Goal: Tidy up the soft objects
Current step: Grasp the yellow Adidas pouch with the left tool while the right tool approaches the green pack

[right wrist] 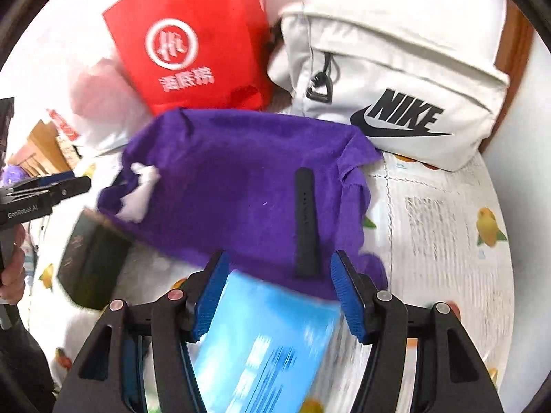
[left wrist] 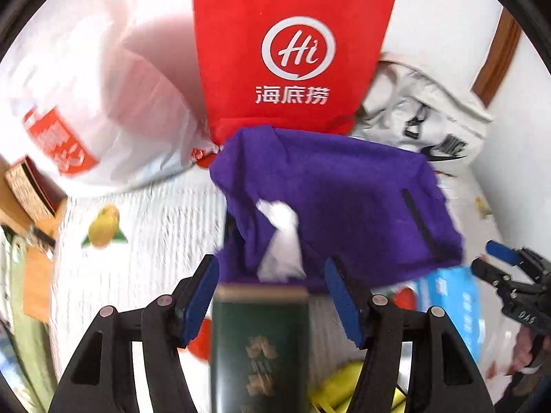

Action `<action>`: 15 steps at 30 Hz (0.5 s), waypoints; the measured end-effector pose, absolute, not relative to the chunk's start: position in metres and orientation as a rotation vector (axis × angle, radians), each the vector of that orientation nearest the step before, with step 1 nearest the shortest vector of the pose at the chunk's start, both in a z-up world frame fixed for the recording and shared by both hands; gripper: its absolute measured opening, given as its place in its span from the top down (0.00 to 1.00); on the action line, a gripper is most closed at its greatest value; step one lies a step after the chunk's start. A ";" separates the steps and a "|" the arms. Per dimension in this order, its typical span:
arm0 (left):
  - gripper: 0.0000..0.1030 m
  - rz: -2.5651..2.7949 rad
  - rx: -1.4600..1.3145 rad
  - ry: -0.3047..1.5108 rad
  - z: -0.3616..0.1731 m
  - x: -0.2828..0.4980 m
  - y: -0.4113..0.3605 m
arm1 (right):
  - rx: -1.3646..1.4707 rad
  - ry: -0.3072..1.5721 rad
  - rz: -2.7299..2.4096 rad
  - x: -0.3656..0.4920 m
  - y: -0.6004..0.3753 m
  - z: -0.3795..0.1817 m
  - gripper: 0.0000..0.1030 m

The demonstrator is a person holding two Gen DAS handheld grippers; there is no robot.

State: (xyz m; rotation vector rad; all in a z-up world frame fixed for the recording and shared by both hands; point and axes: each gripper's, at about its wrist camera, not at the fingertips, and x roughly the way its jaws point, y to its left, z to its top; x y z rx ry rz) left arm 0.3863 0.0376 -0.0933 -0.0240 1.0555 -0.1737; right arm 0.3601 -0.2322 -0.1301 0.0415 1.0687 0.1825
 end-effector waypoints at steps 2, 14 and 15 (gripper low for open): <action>0.40 -0.176 -0.034 1.074 -0.091 0.370 0.037 | 0.041 1.051 0.184 0.339 -0.230 -0.118 0.41; 0.40 -0.258 -0.093 1.108 -0.114 0.265 0.009 | 0.096 1.024 0.236 0.228 -0.229 -0.105 0.41; 0.40 -0.268 -0.091 1.114 -0.118 0.260 0.004 | 0.093 1.017 0.240 0.218 -0.229 -0.105 0.41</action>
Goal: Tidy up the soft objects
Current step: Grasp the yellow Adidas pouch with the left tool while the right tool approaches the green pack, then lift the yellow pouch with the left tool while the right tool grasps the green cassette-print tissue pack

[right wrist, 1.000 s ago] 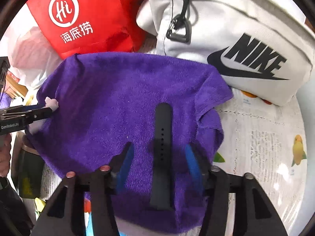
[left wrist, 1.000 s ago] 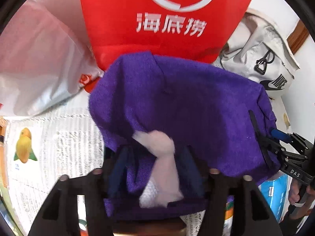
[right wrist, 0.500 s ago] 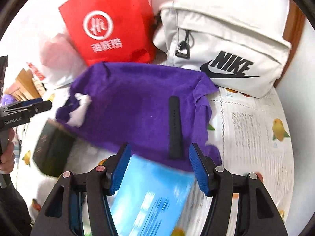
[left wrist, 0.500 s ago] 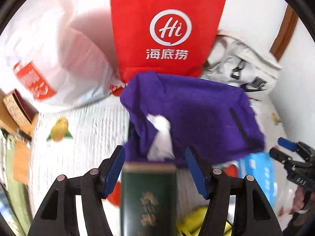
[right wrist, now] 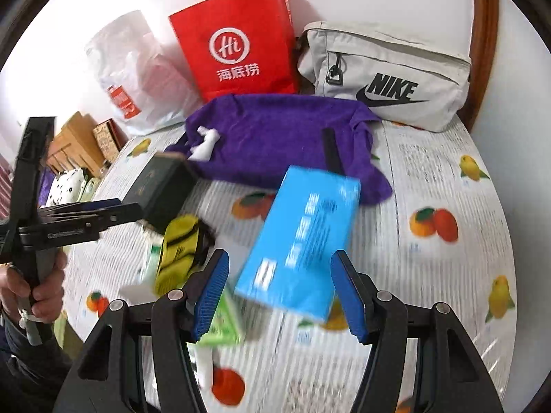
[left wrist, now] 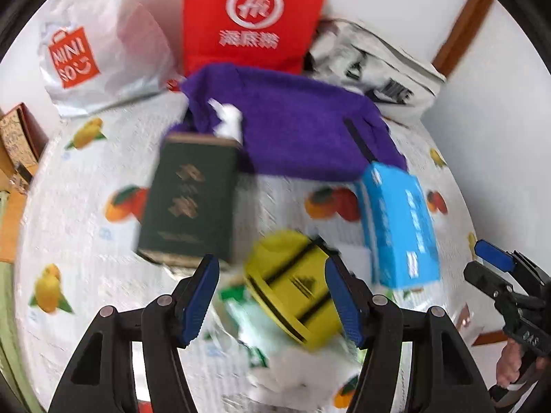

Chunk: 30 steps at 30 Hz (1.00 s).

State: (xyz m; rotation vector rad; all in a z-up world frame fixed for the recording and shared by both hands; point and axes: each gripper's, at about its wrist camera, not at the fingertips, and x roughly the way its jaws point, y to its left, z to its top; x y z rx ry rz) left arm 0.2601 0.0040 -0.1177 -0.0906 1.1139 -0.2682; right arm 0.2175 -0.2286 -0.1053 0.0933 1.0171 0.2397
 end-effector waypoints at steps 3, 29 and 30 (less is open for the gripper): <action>0.40 -0.279 -0.059 1.137 -0.127 0.251 -0.014 | 0.101 1.023 0.241 0.198 -0.231 -0.110 0.41; 0.82 -0.299 -0.039 1.107 -0.140 0.240 -0.024 | 0.155 1.102 0.251 0.152 -0.244 -0.160 0.41; 0.82 -0.293 -0.041 1.102 -0.138 0.236 -0.017 | 0.151 1.102 0.256 0.151 -0.241 -0.160 0.41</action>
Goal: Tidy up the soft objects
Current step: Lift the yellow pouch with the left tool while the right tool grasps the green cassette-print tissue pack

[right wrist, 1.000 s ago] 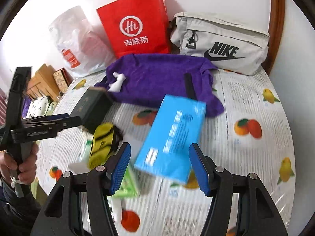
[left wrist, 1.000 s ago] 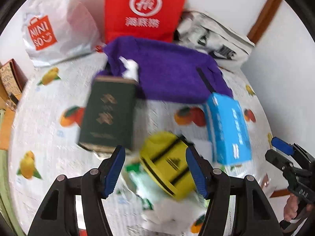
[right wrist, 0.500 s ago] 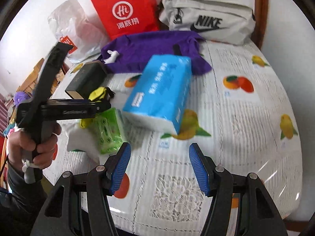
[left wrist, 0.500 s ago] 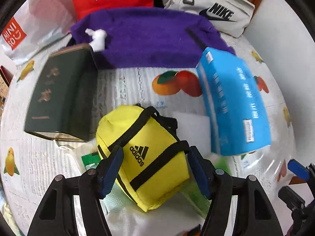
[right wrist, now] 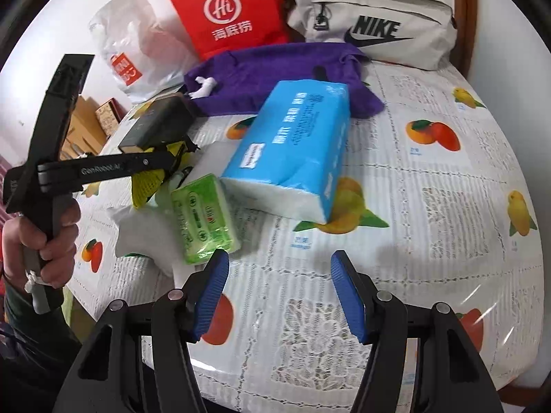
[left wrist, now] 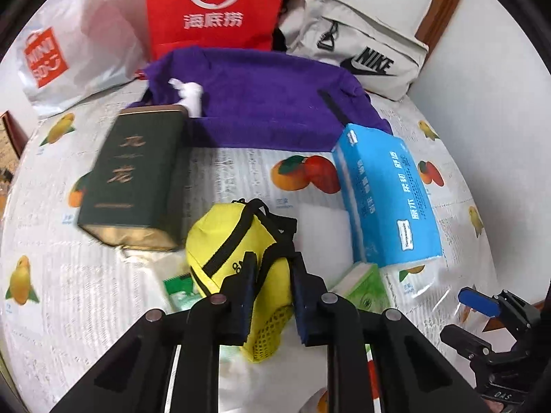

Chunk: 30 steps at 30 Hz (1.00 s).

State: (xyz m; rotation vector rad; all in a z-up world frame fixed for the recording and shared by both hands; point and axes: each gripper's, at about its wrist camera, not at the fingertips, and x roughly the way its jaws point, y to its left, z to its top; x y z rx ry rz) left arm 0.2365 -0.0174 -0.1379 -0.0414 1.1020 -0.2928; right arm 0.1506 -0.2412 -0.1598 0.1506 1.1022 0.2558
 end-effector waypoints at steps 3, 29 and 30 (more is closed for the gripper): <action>0.82 -0.264 -0.067 1.090 -0.134 0.228 0.001 | 0.142 1.100 0.268 0.147 -0.236 -0.159 0.41; 0.78 -0.249 -0.113 1.071 -0.161 0.229 0.054 | 0.123 1.127 0.368 0.188 -0.166 -0.195 0.35; 0.78 -0.250 -0.110 1.070 -0.161 0.228 0.053 | 0.123 1.127 0.365 0.190 -0.164 -0.197 0.35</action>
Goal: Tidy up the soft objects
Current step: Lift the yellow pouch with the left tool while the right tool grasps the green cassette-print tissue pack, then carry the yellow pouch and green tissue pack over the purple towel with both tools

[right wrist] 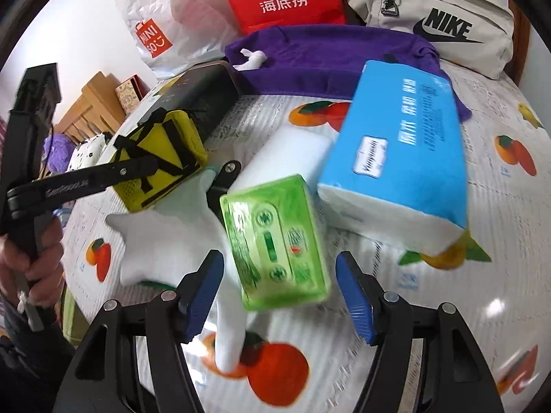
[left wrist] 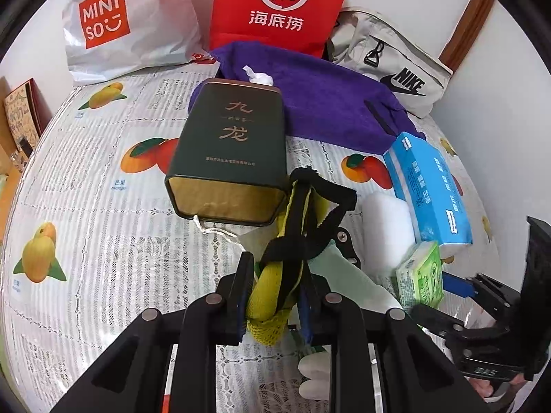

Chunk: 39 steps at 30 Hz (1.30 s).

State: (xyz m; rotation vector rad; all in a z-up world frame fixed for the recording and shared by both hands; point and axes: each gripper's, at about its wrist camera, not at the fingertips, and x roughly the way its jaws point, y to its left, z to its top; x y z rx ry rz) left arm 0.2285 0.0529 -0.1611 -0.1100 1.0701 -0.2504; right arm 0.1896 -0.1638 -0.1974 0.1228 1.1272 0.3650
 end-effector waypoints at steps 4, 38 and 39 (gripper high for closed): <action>0.78 -0.247 -0.121 1.060 -0.162 0.229 0.054 | 0.113 1.129 0.333 0.198 -0.156 -0.209 0.43; 0.78 -0.142 -0.154 1.074 -0.178 0.178 0.092 | 0.114 1.108 0.239 0.129 -0.210 -0.197 0.44; 0.78 -0.119 -0.136 1.091 -0.184 0.181 0.090 | 0.119 1.114 0.233 0.130 -0.211 -0.200 0.43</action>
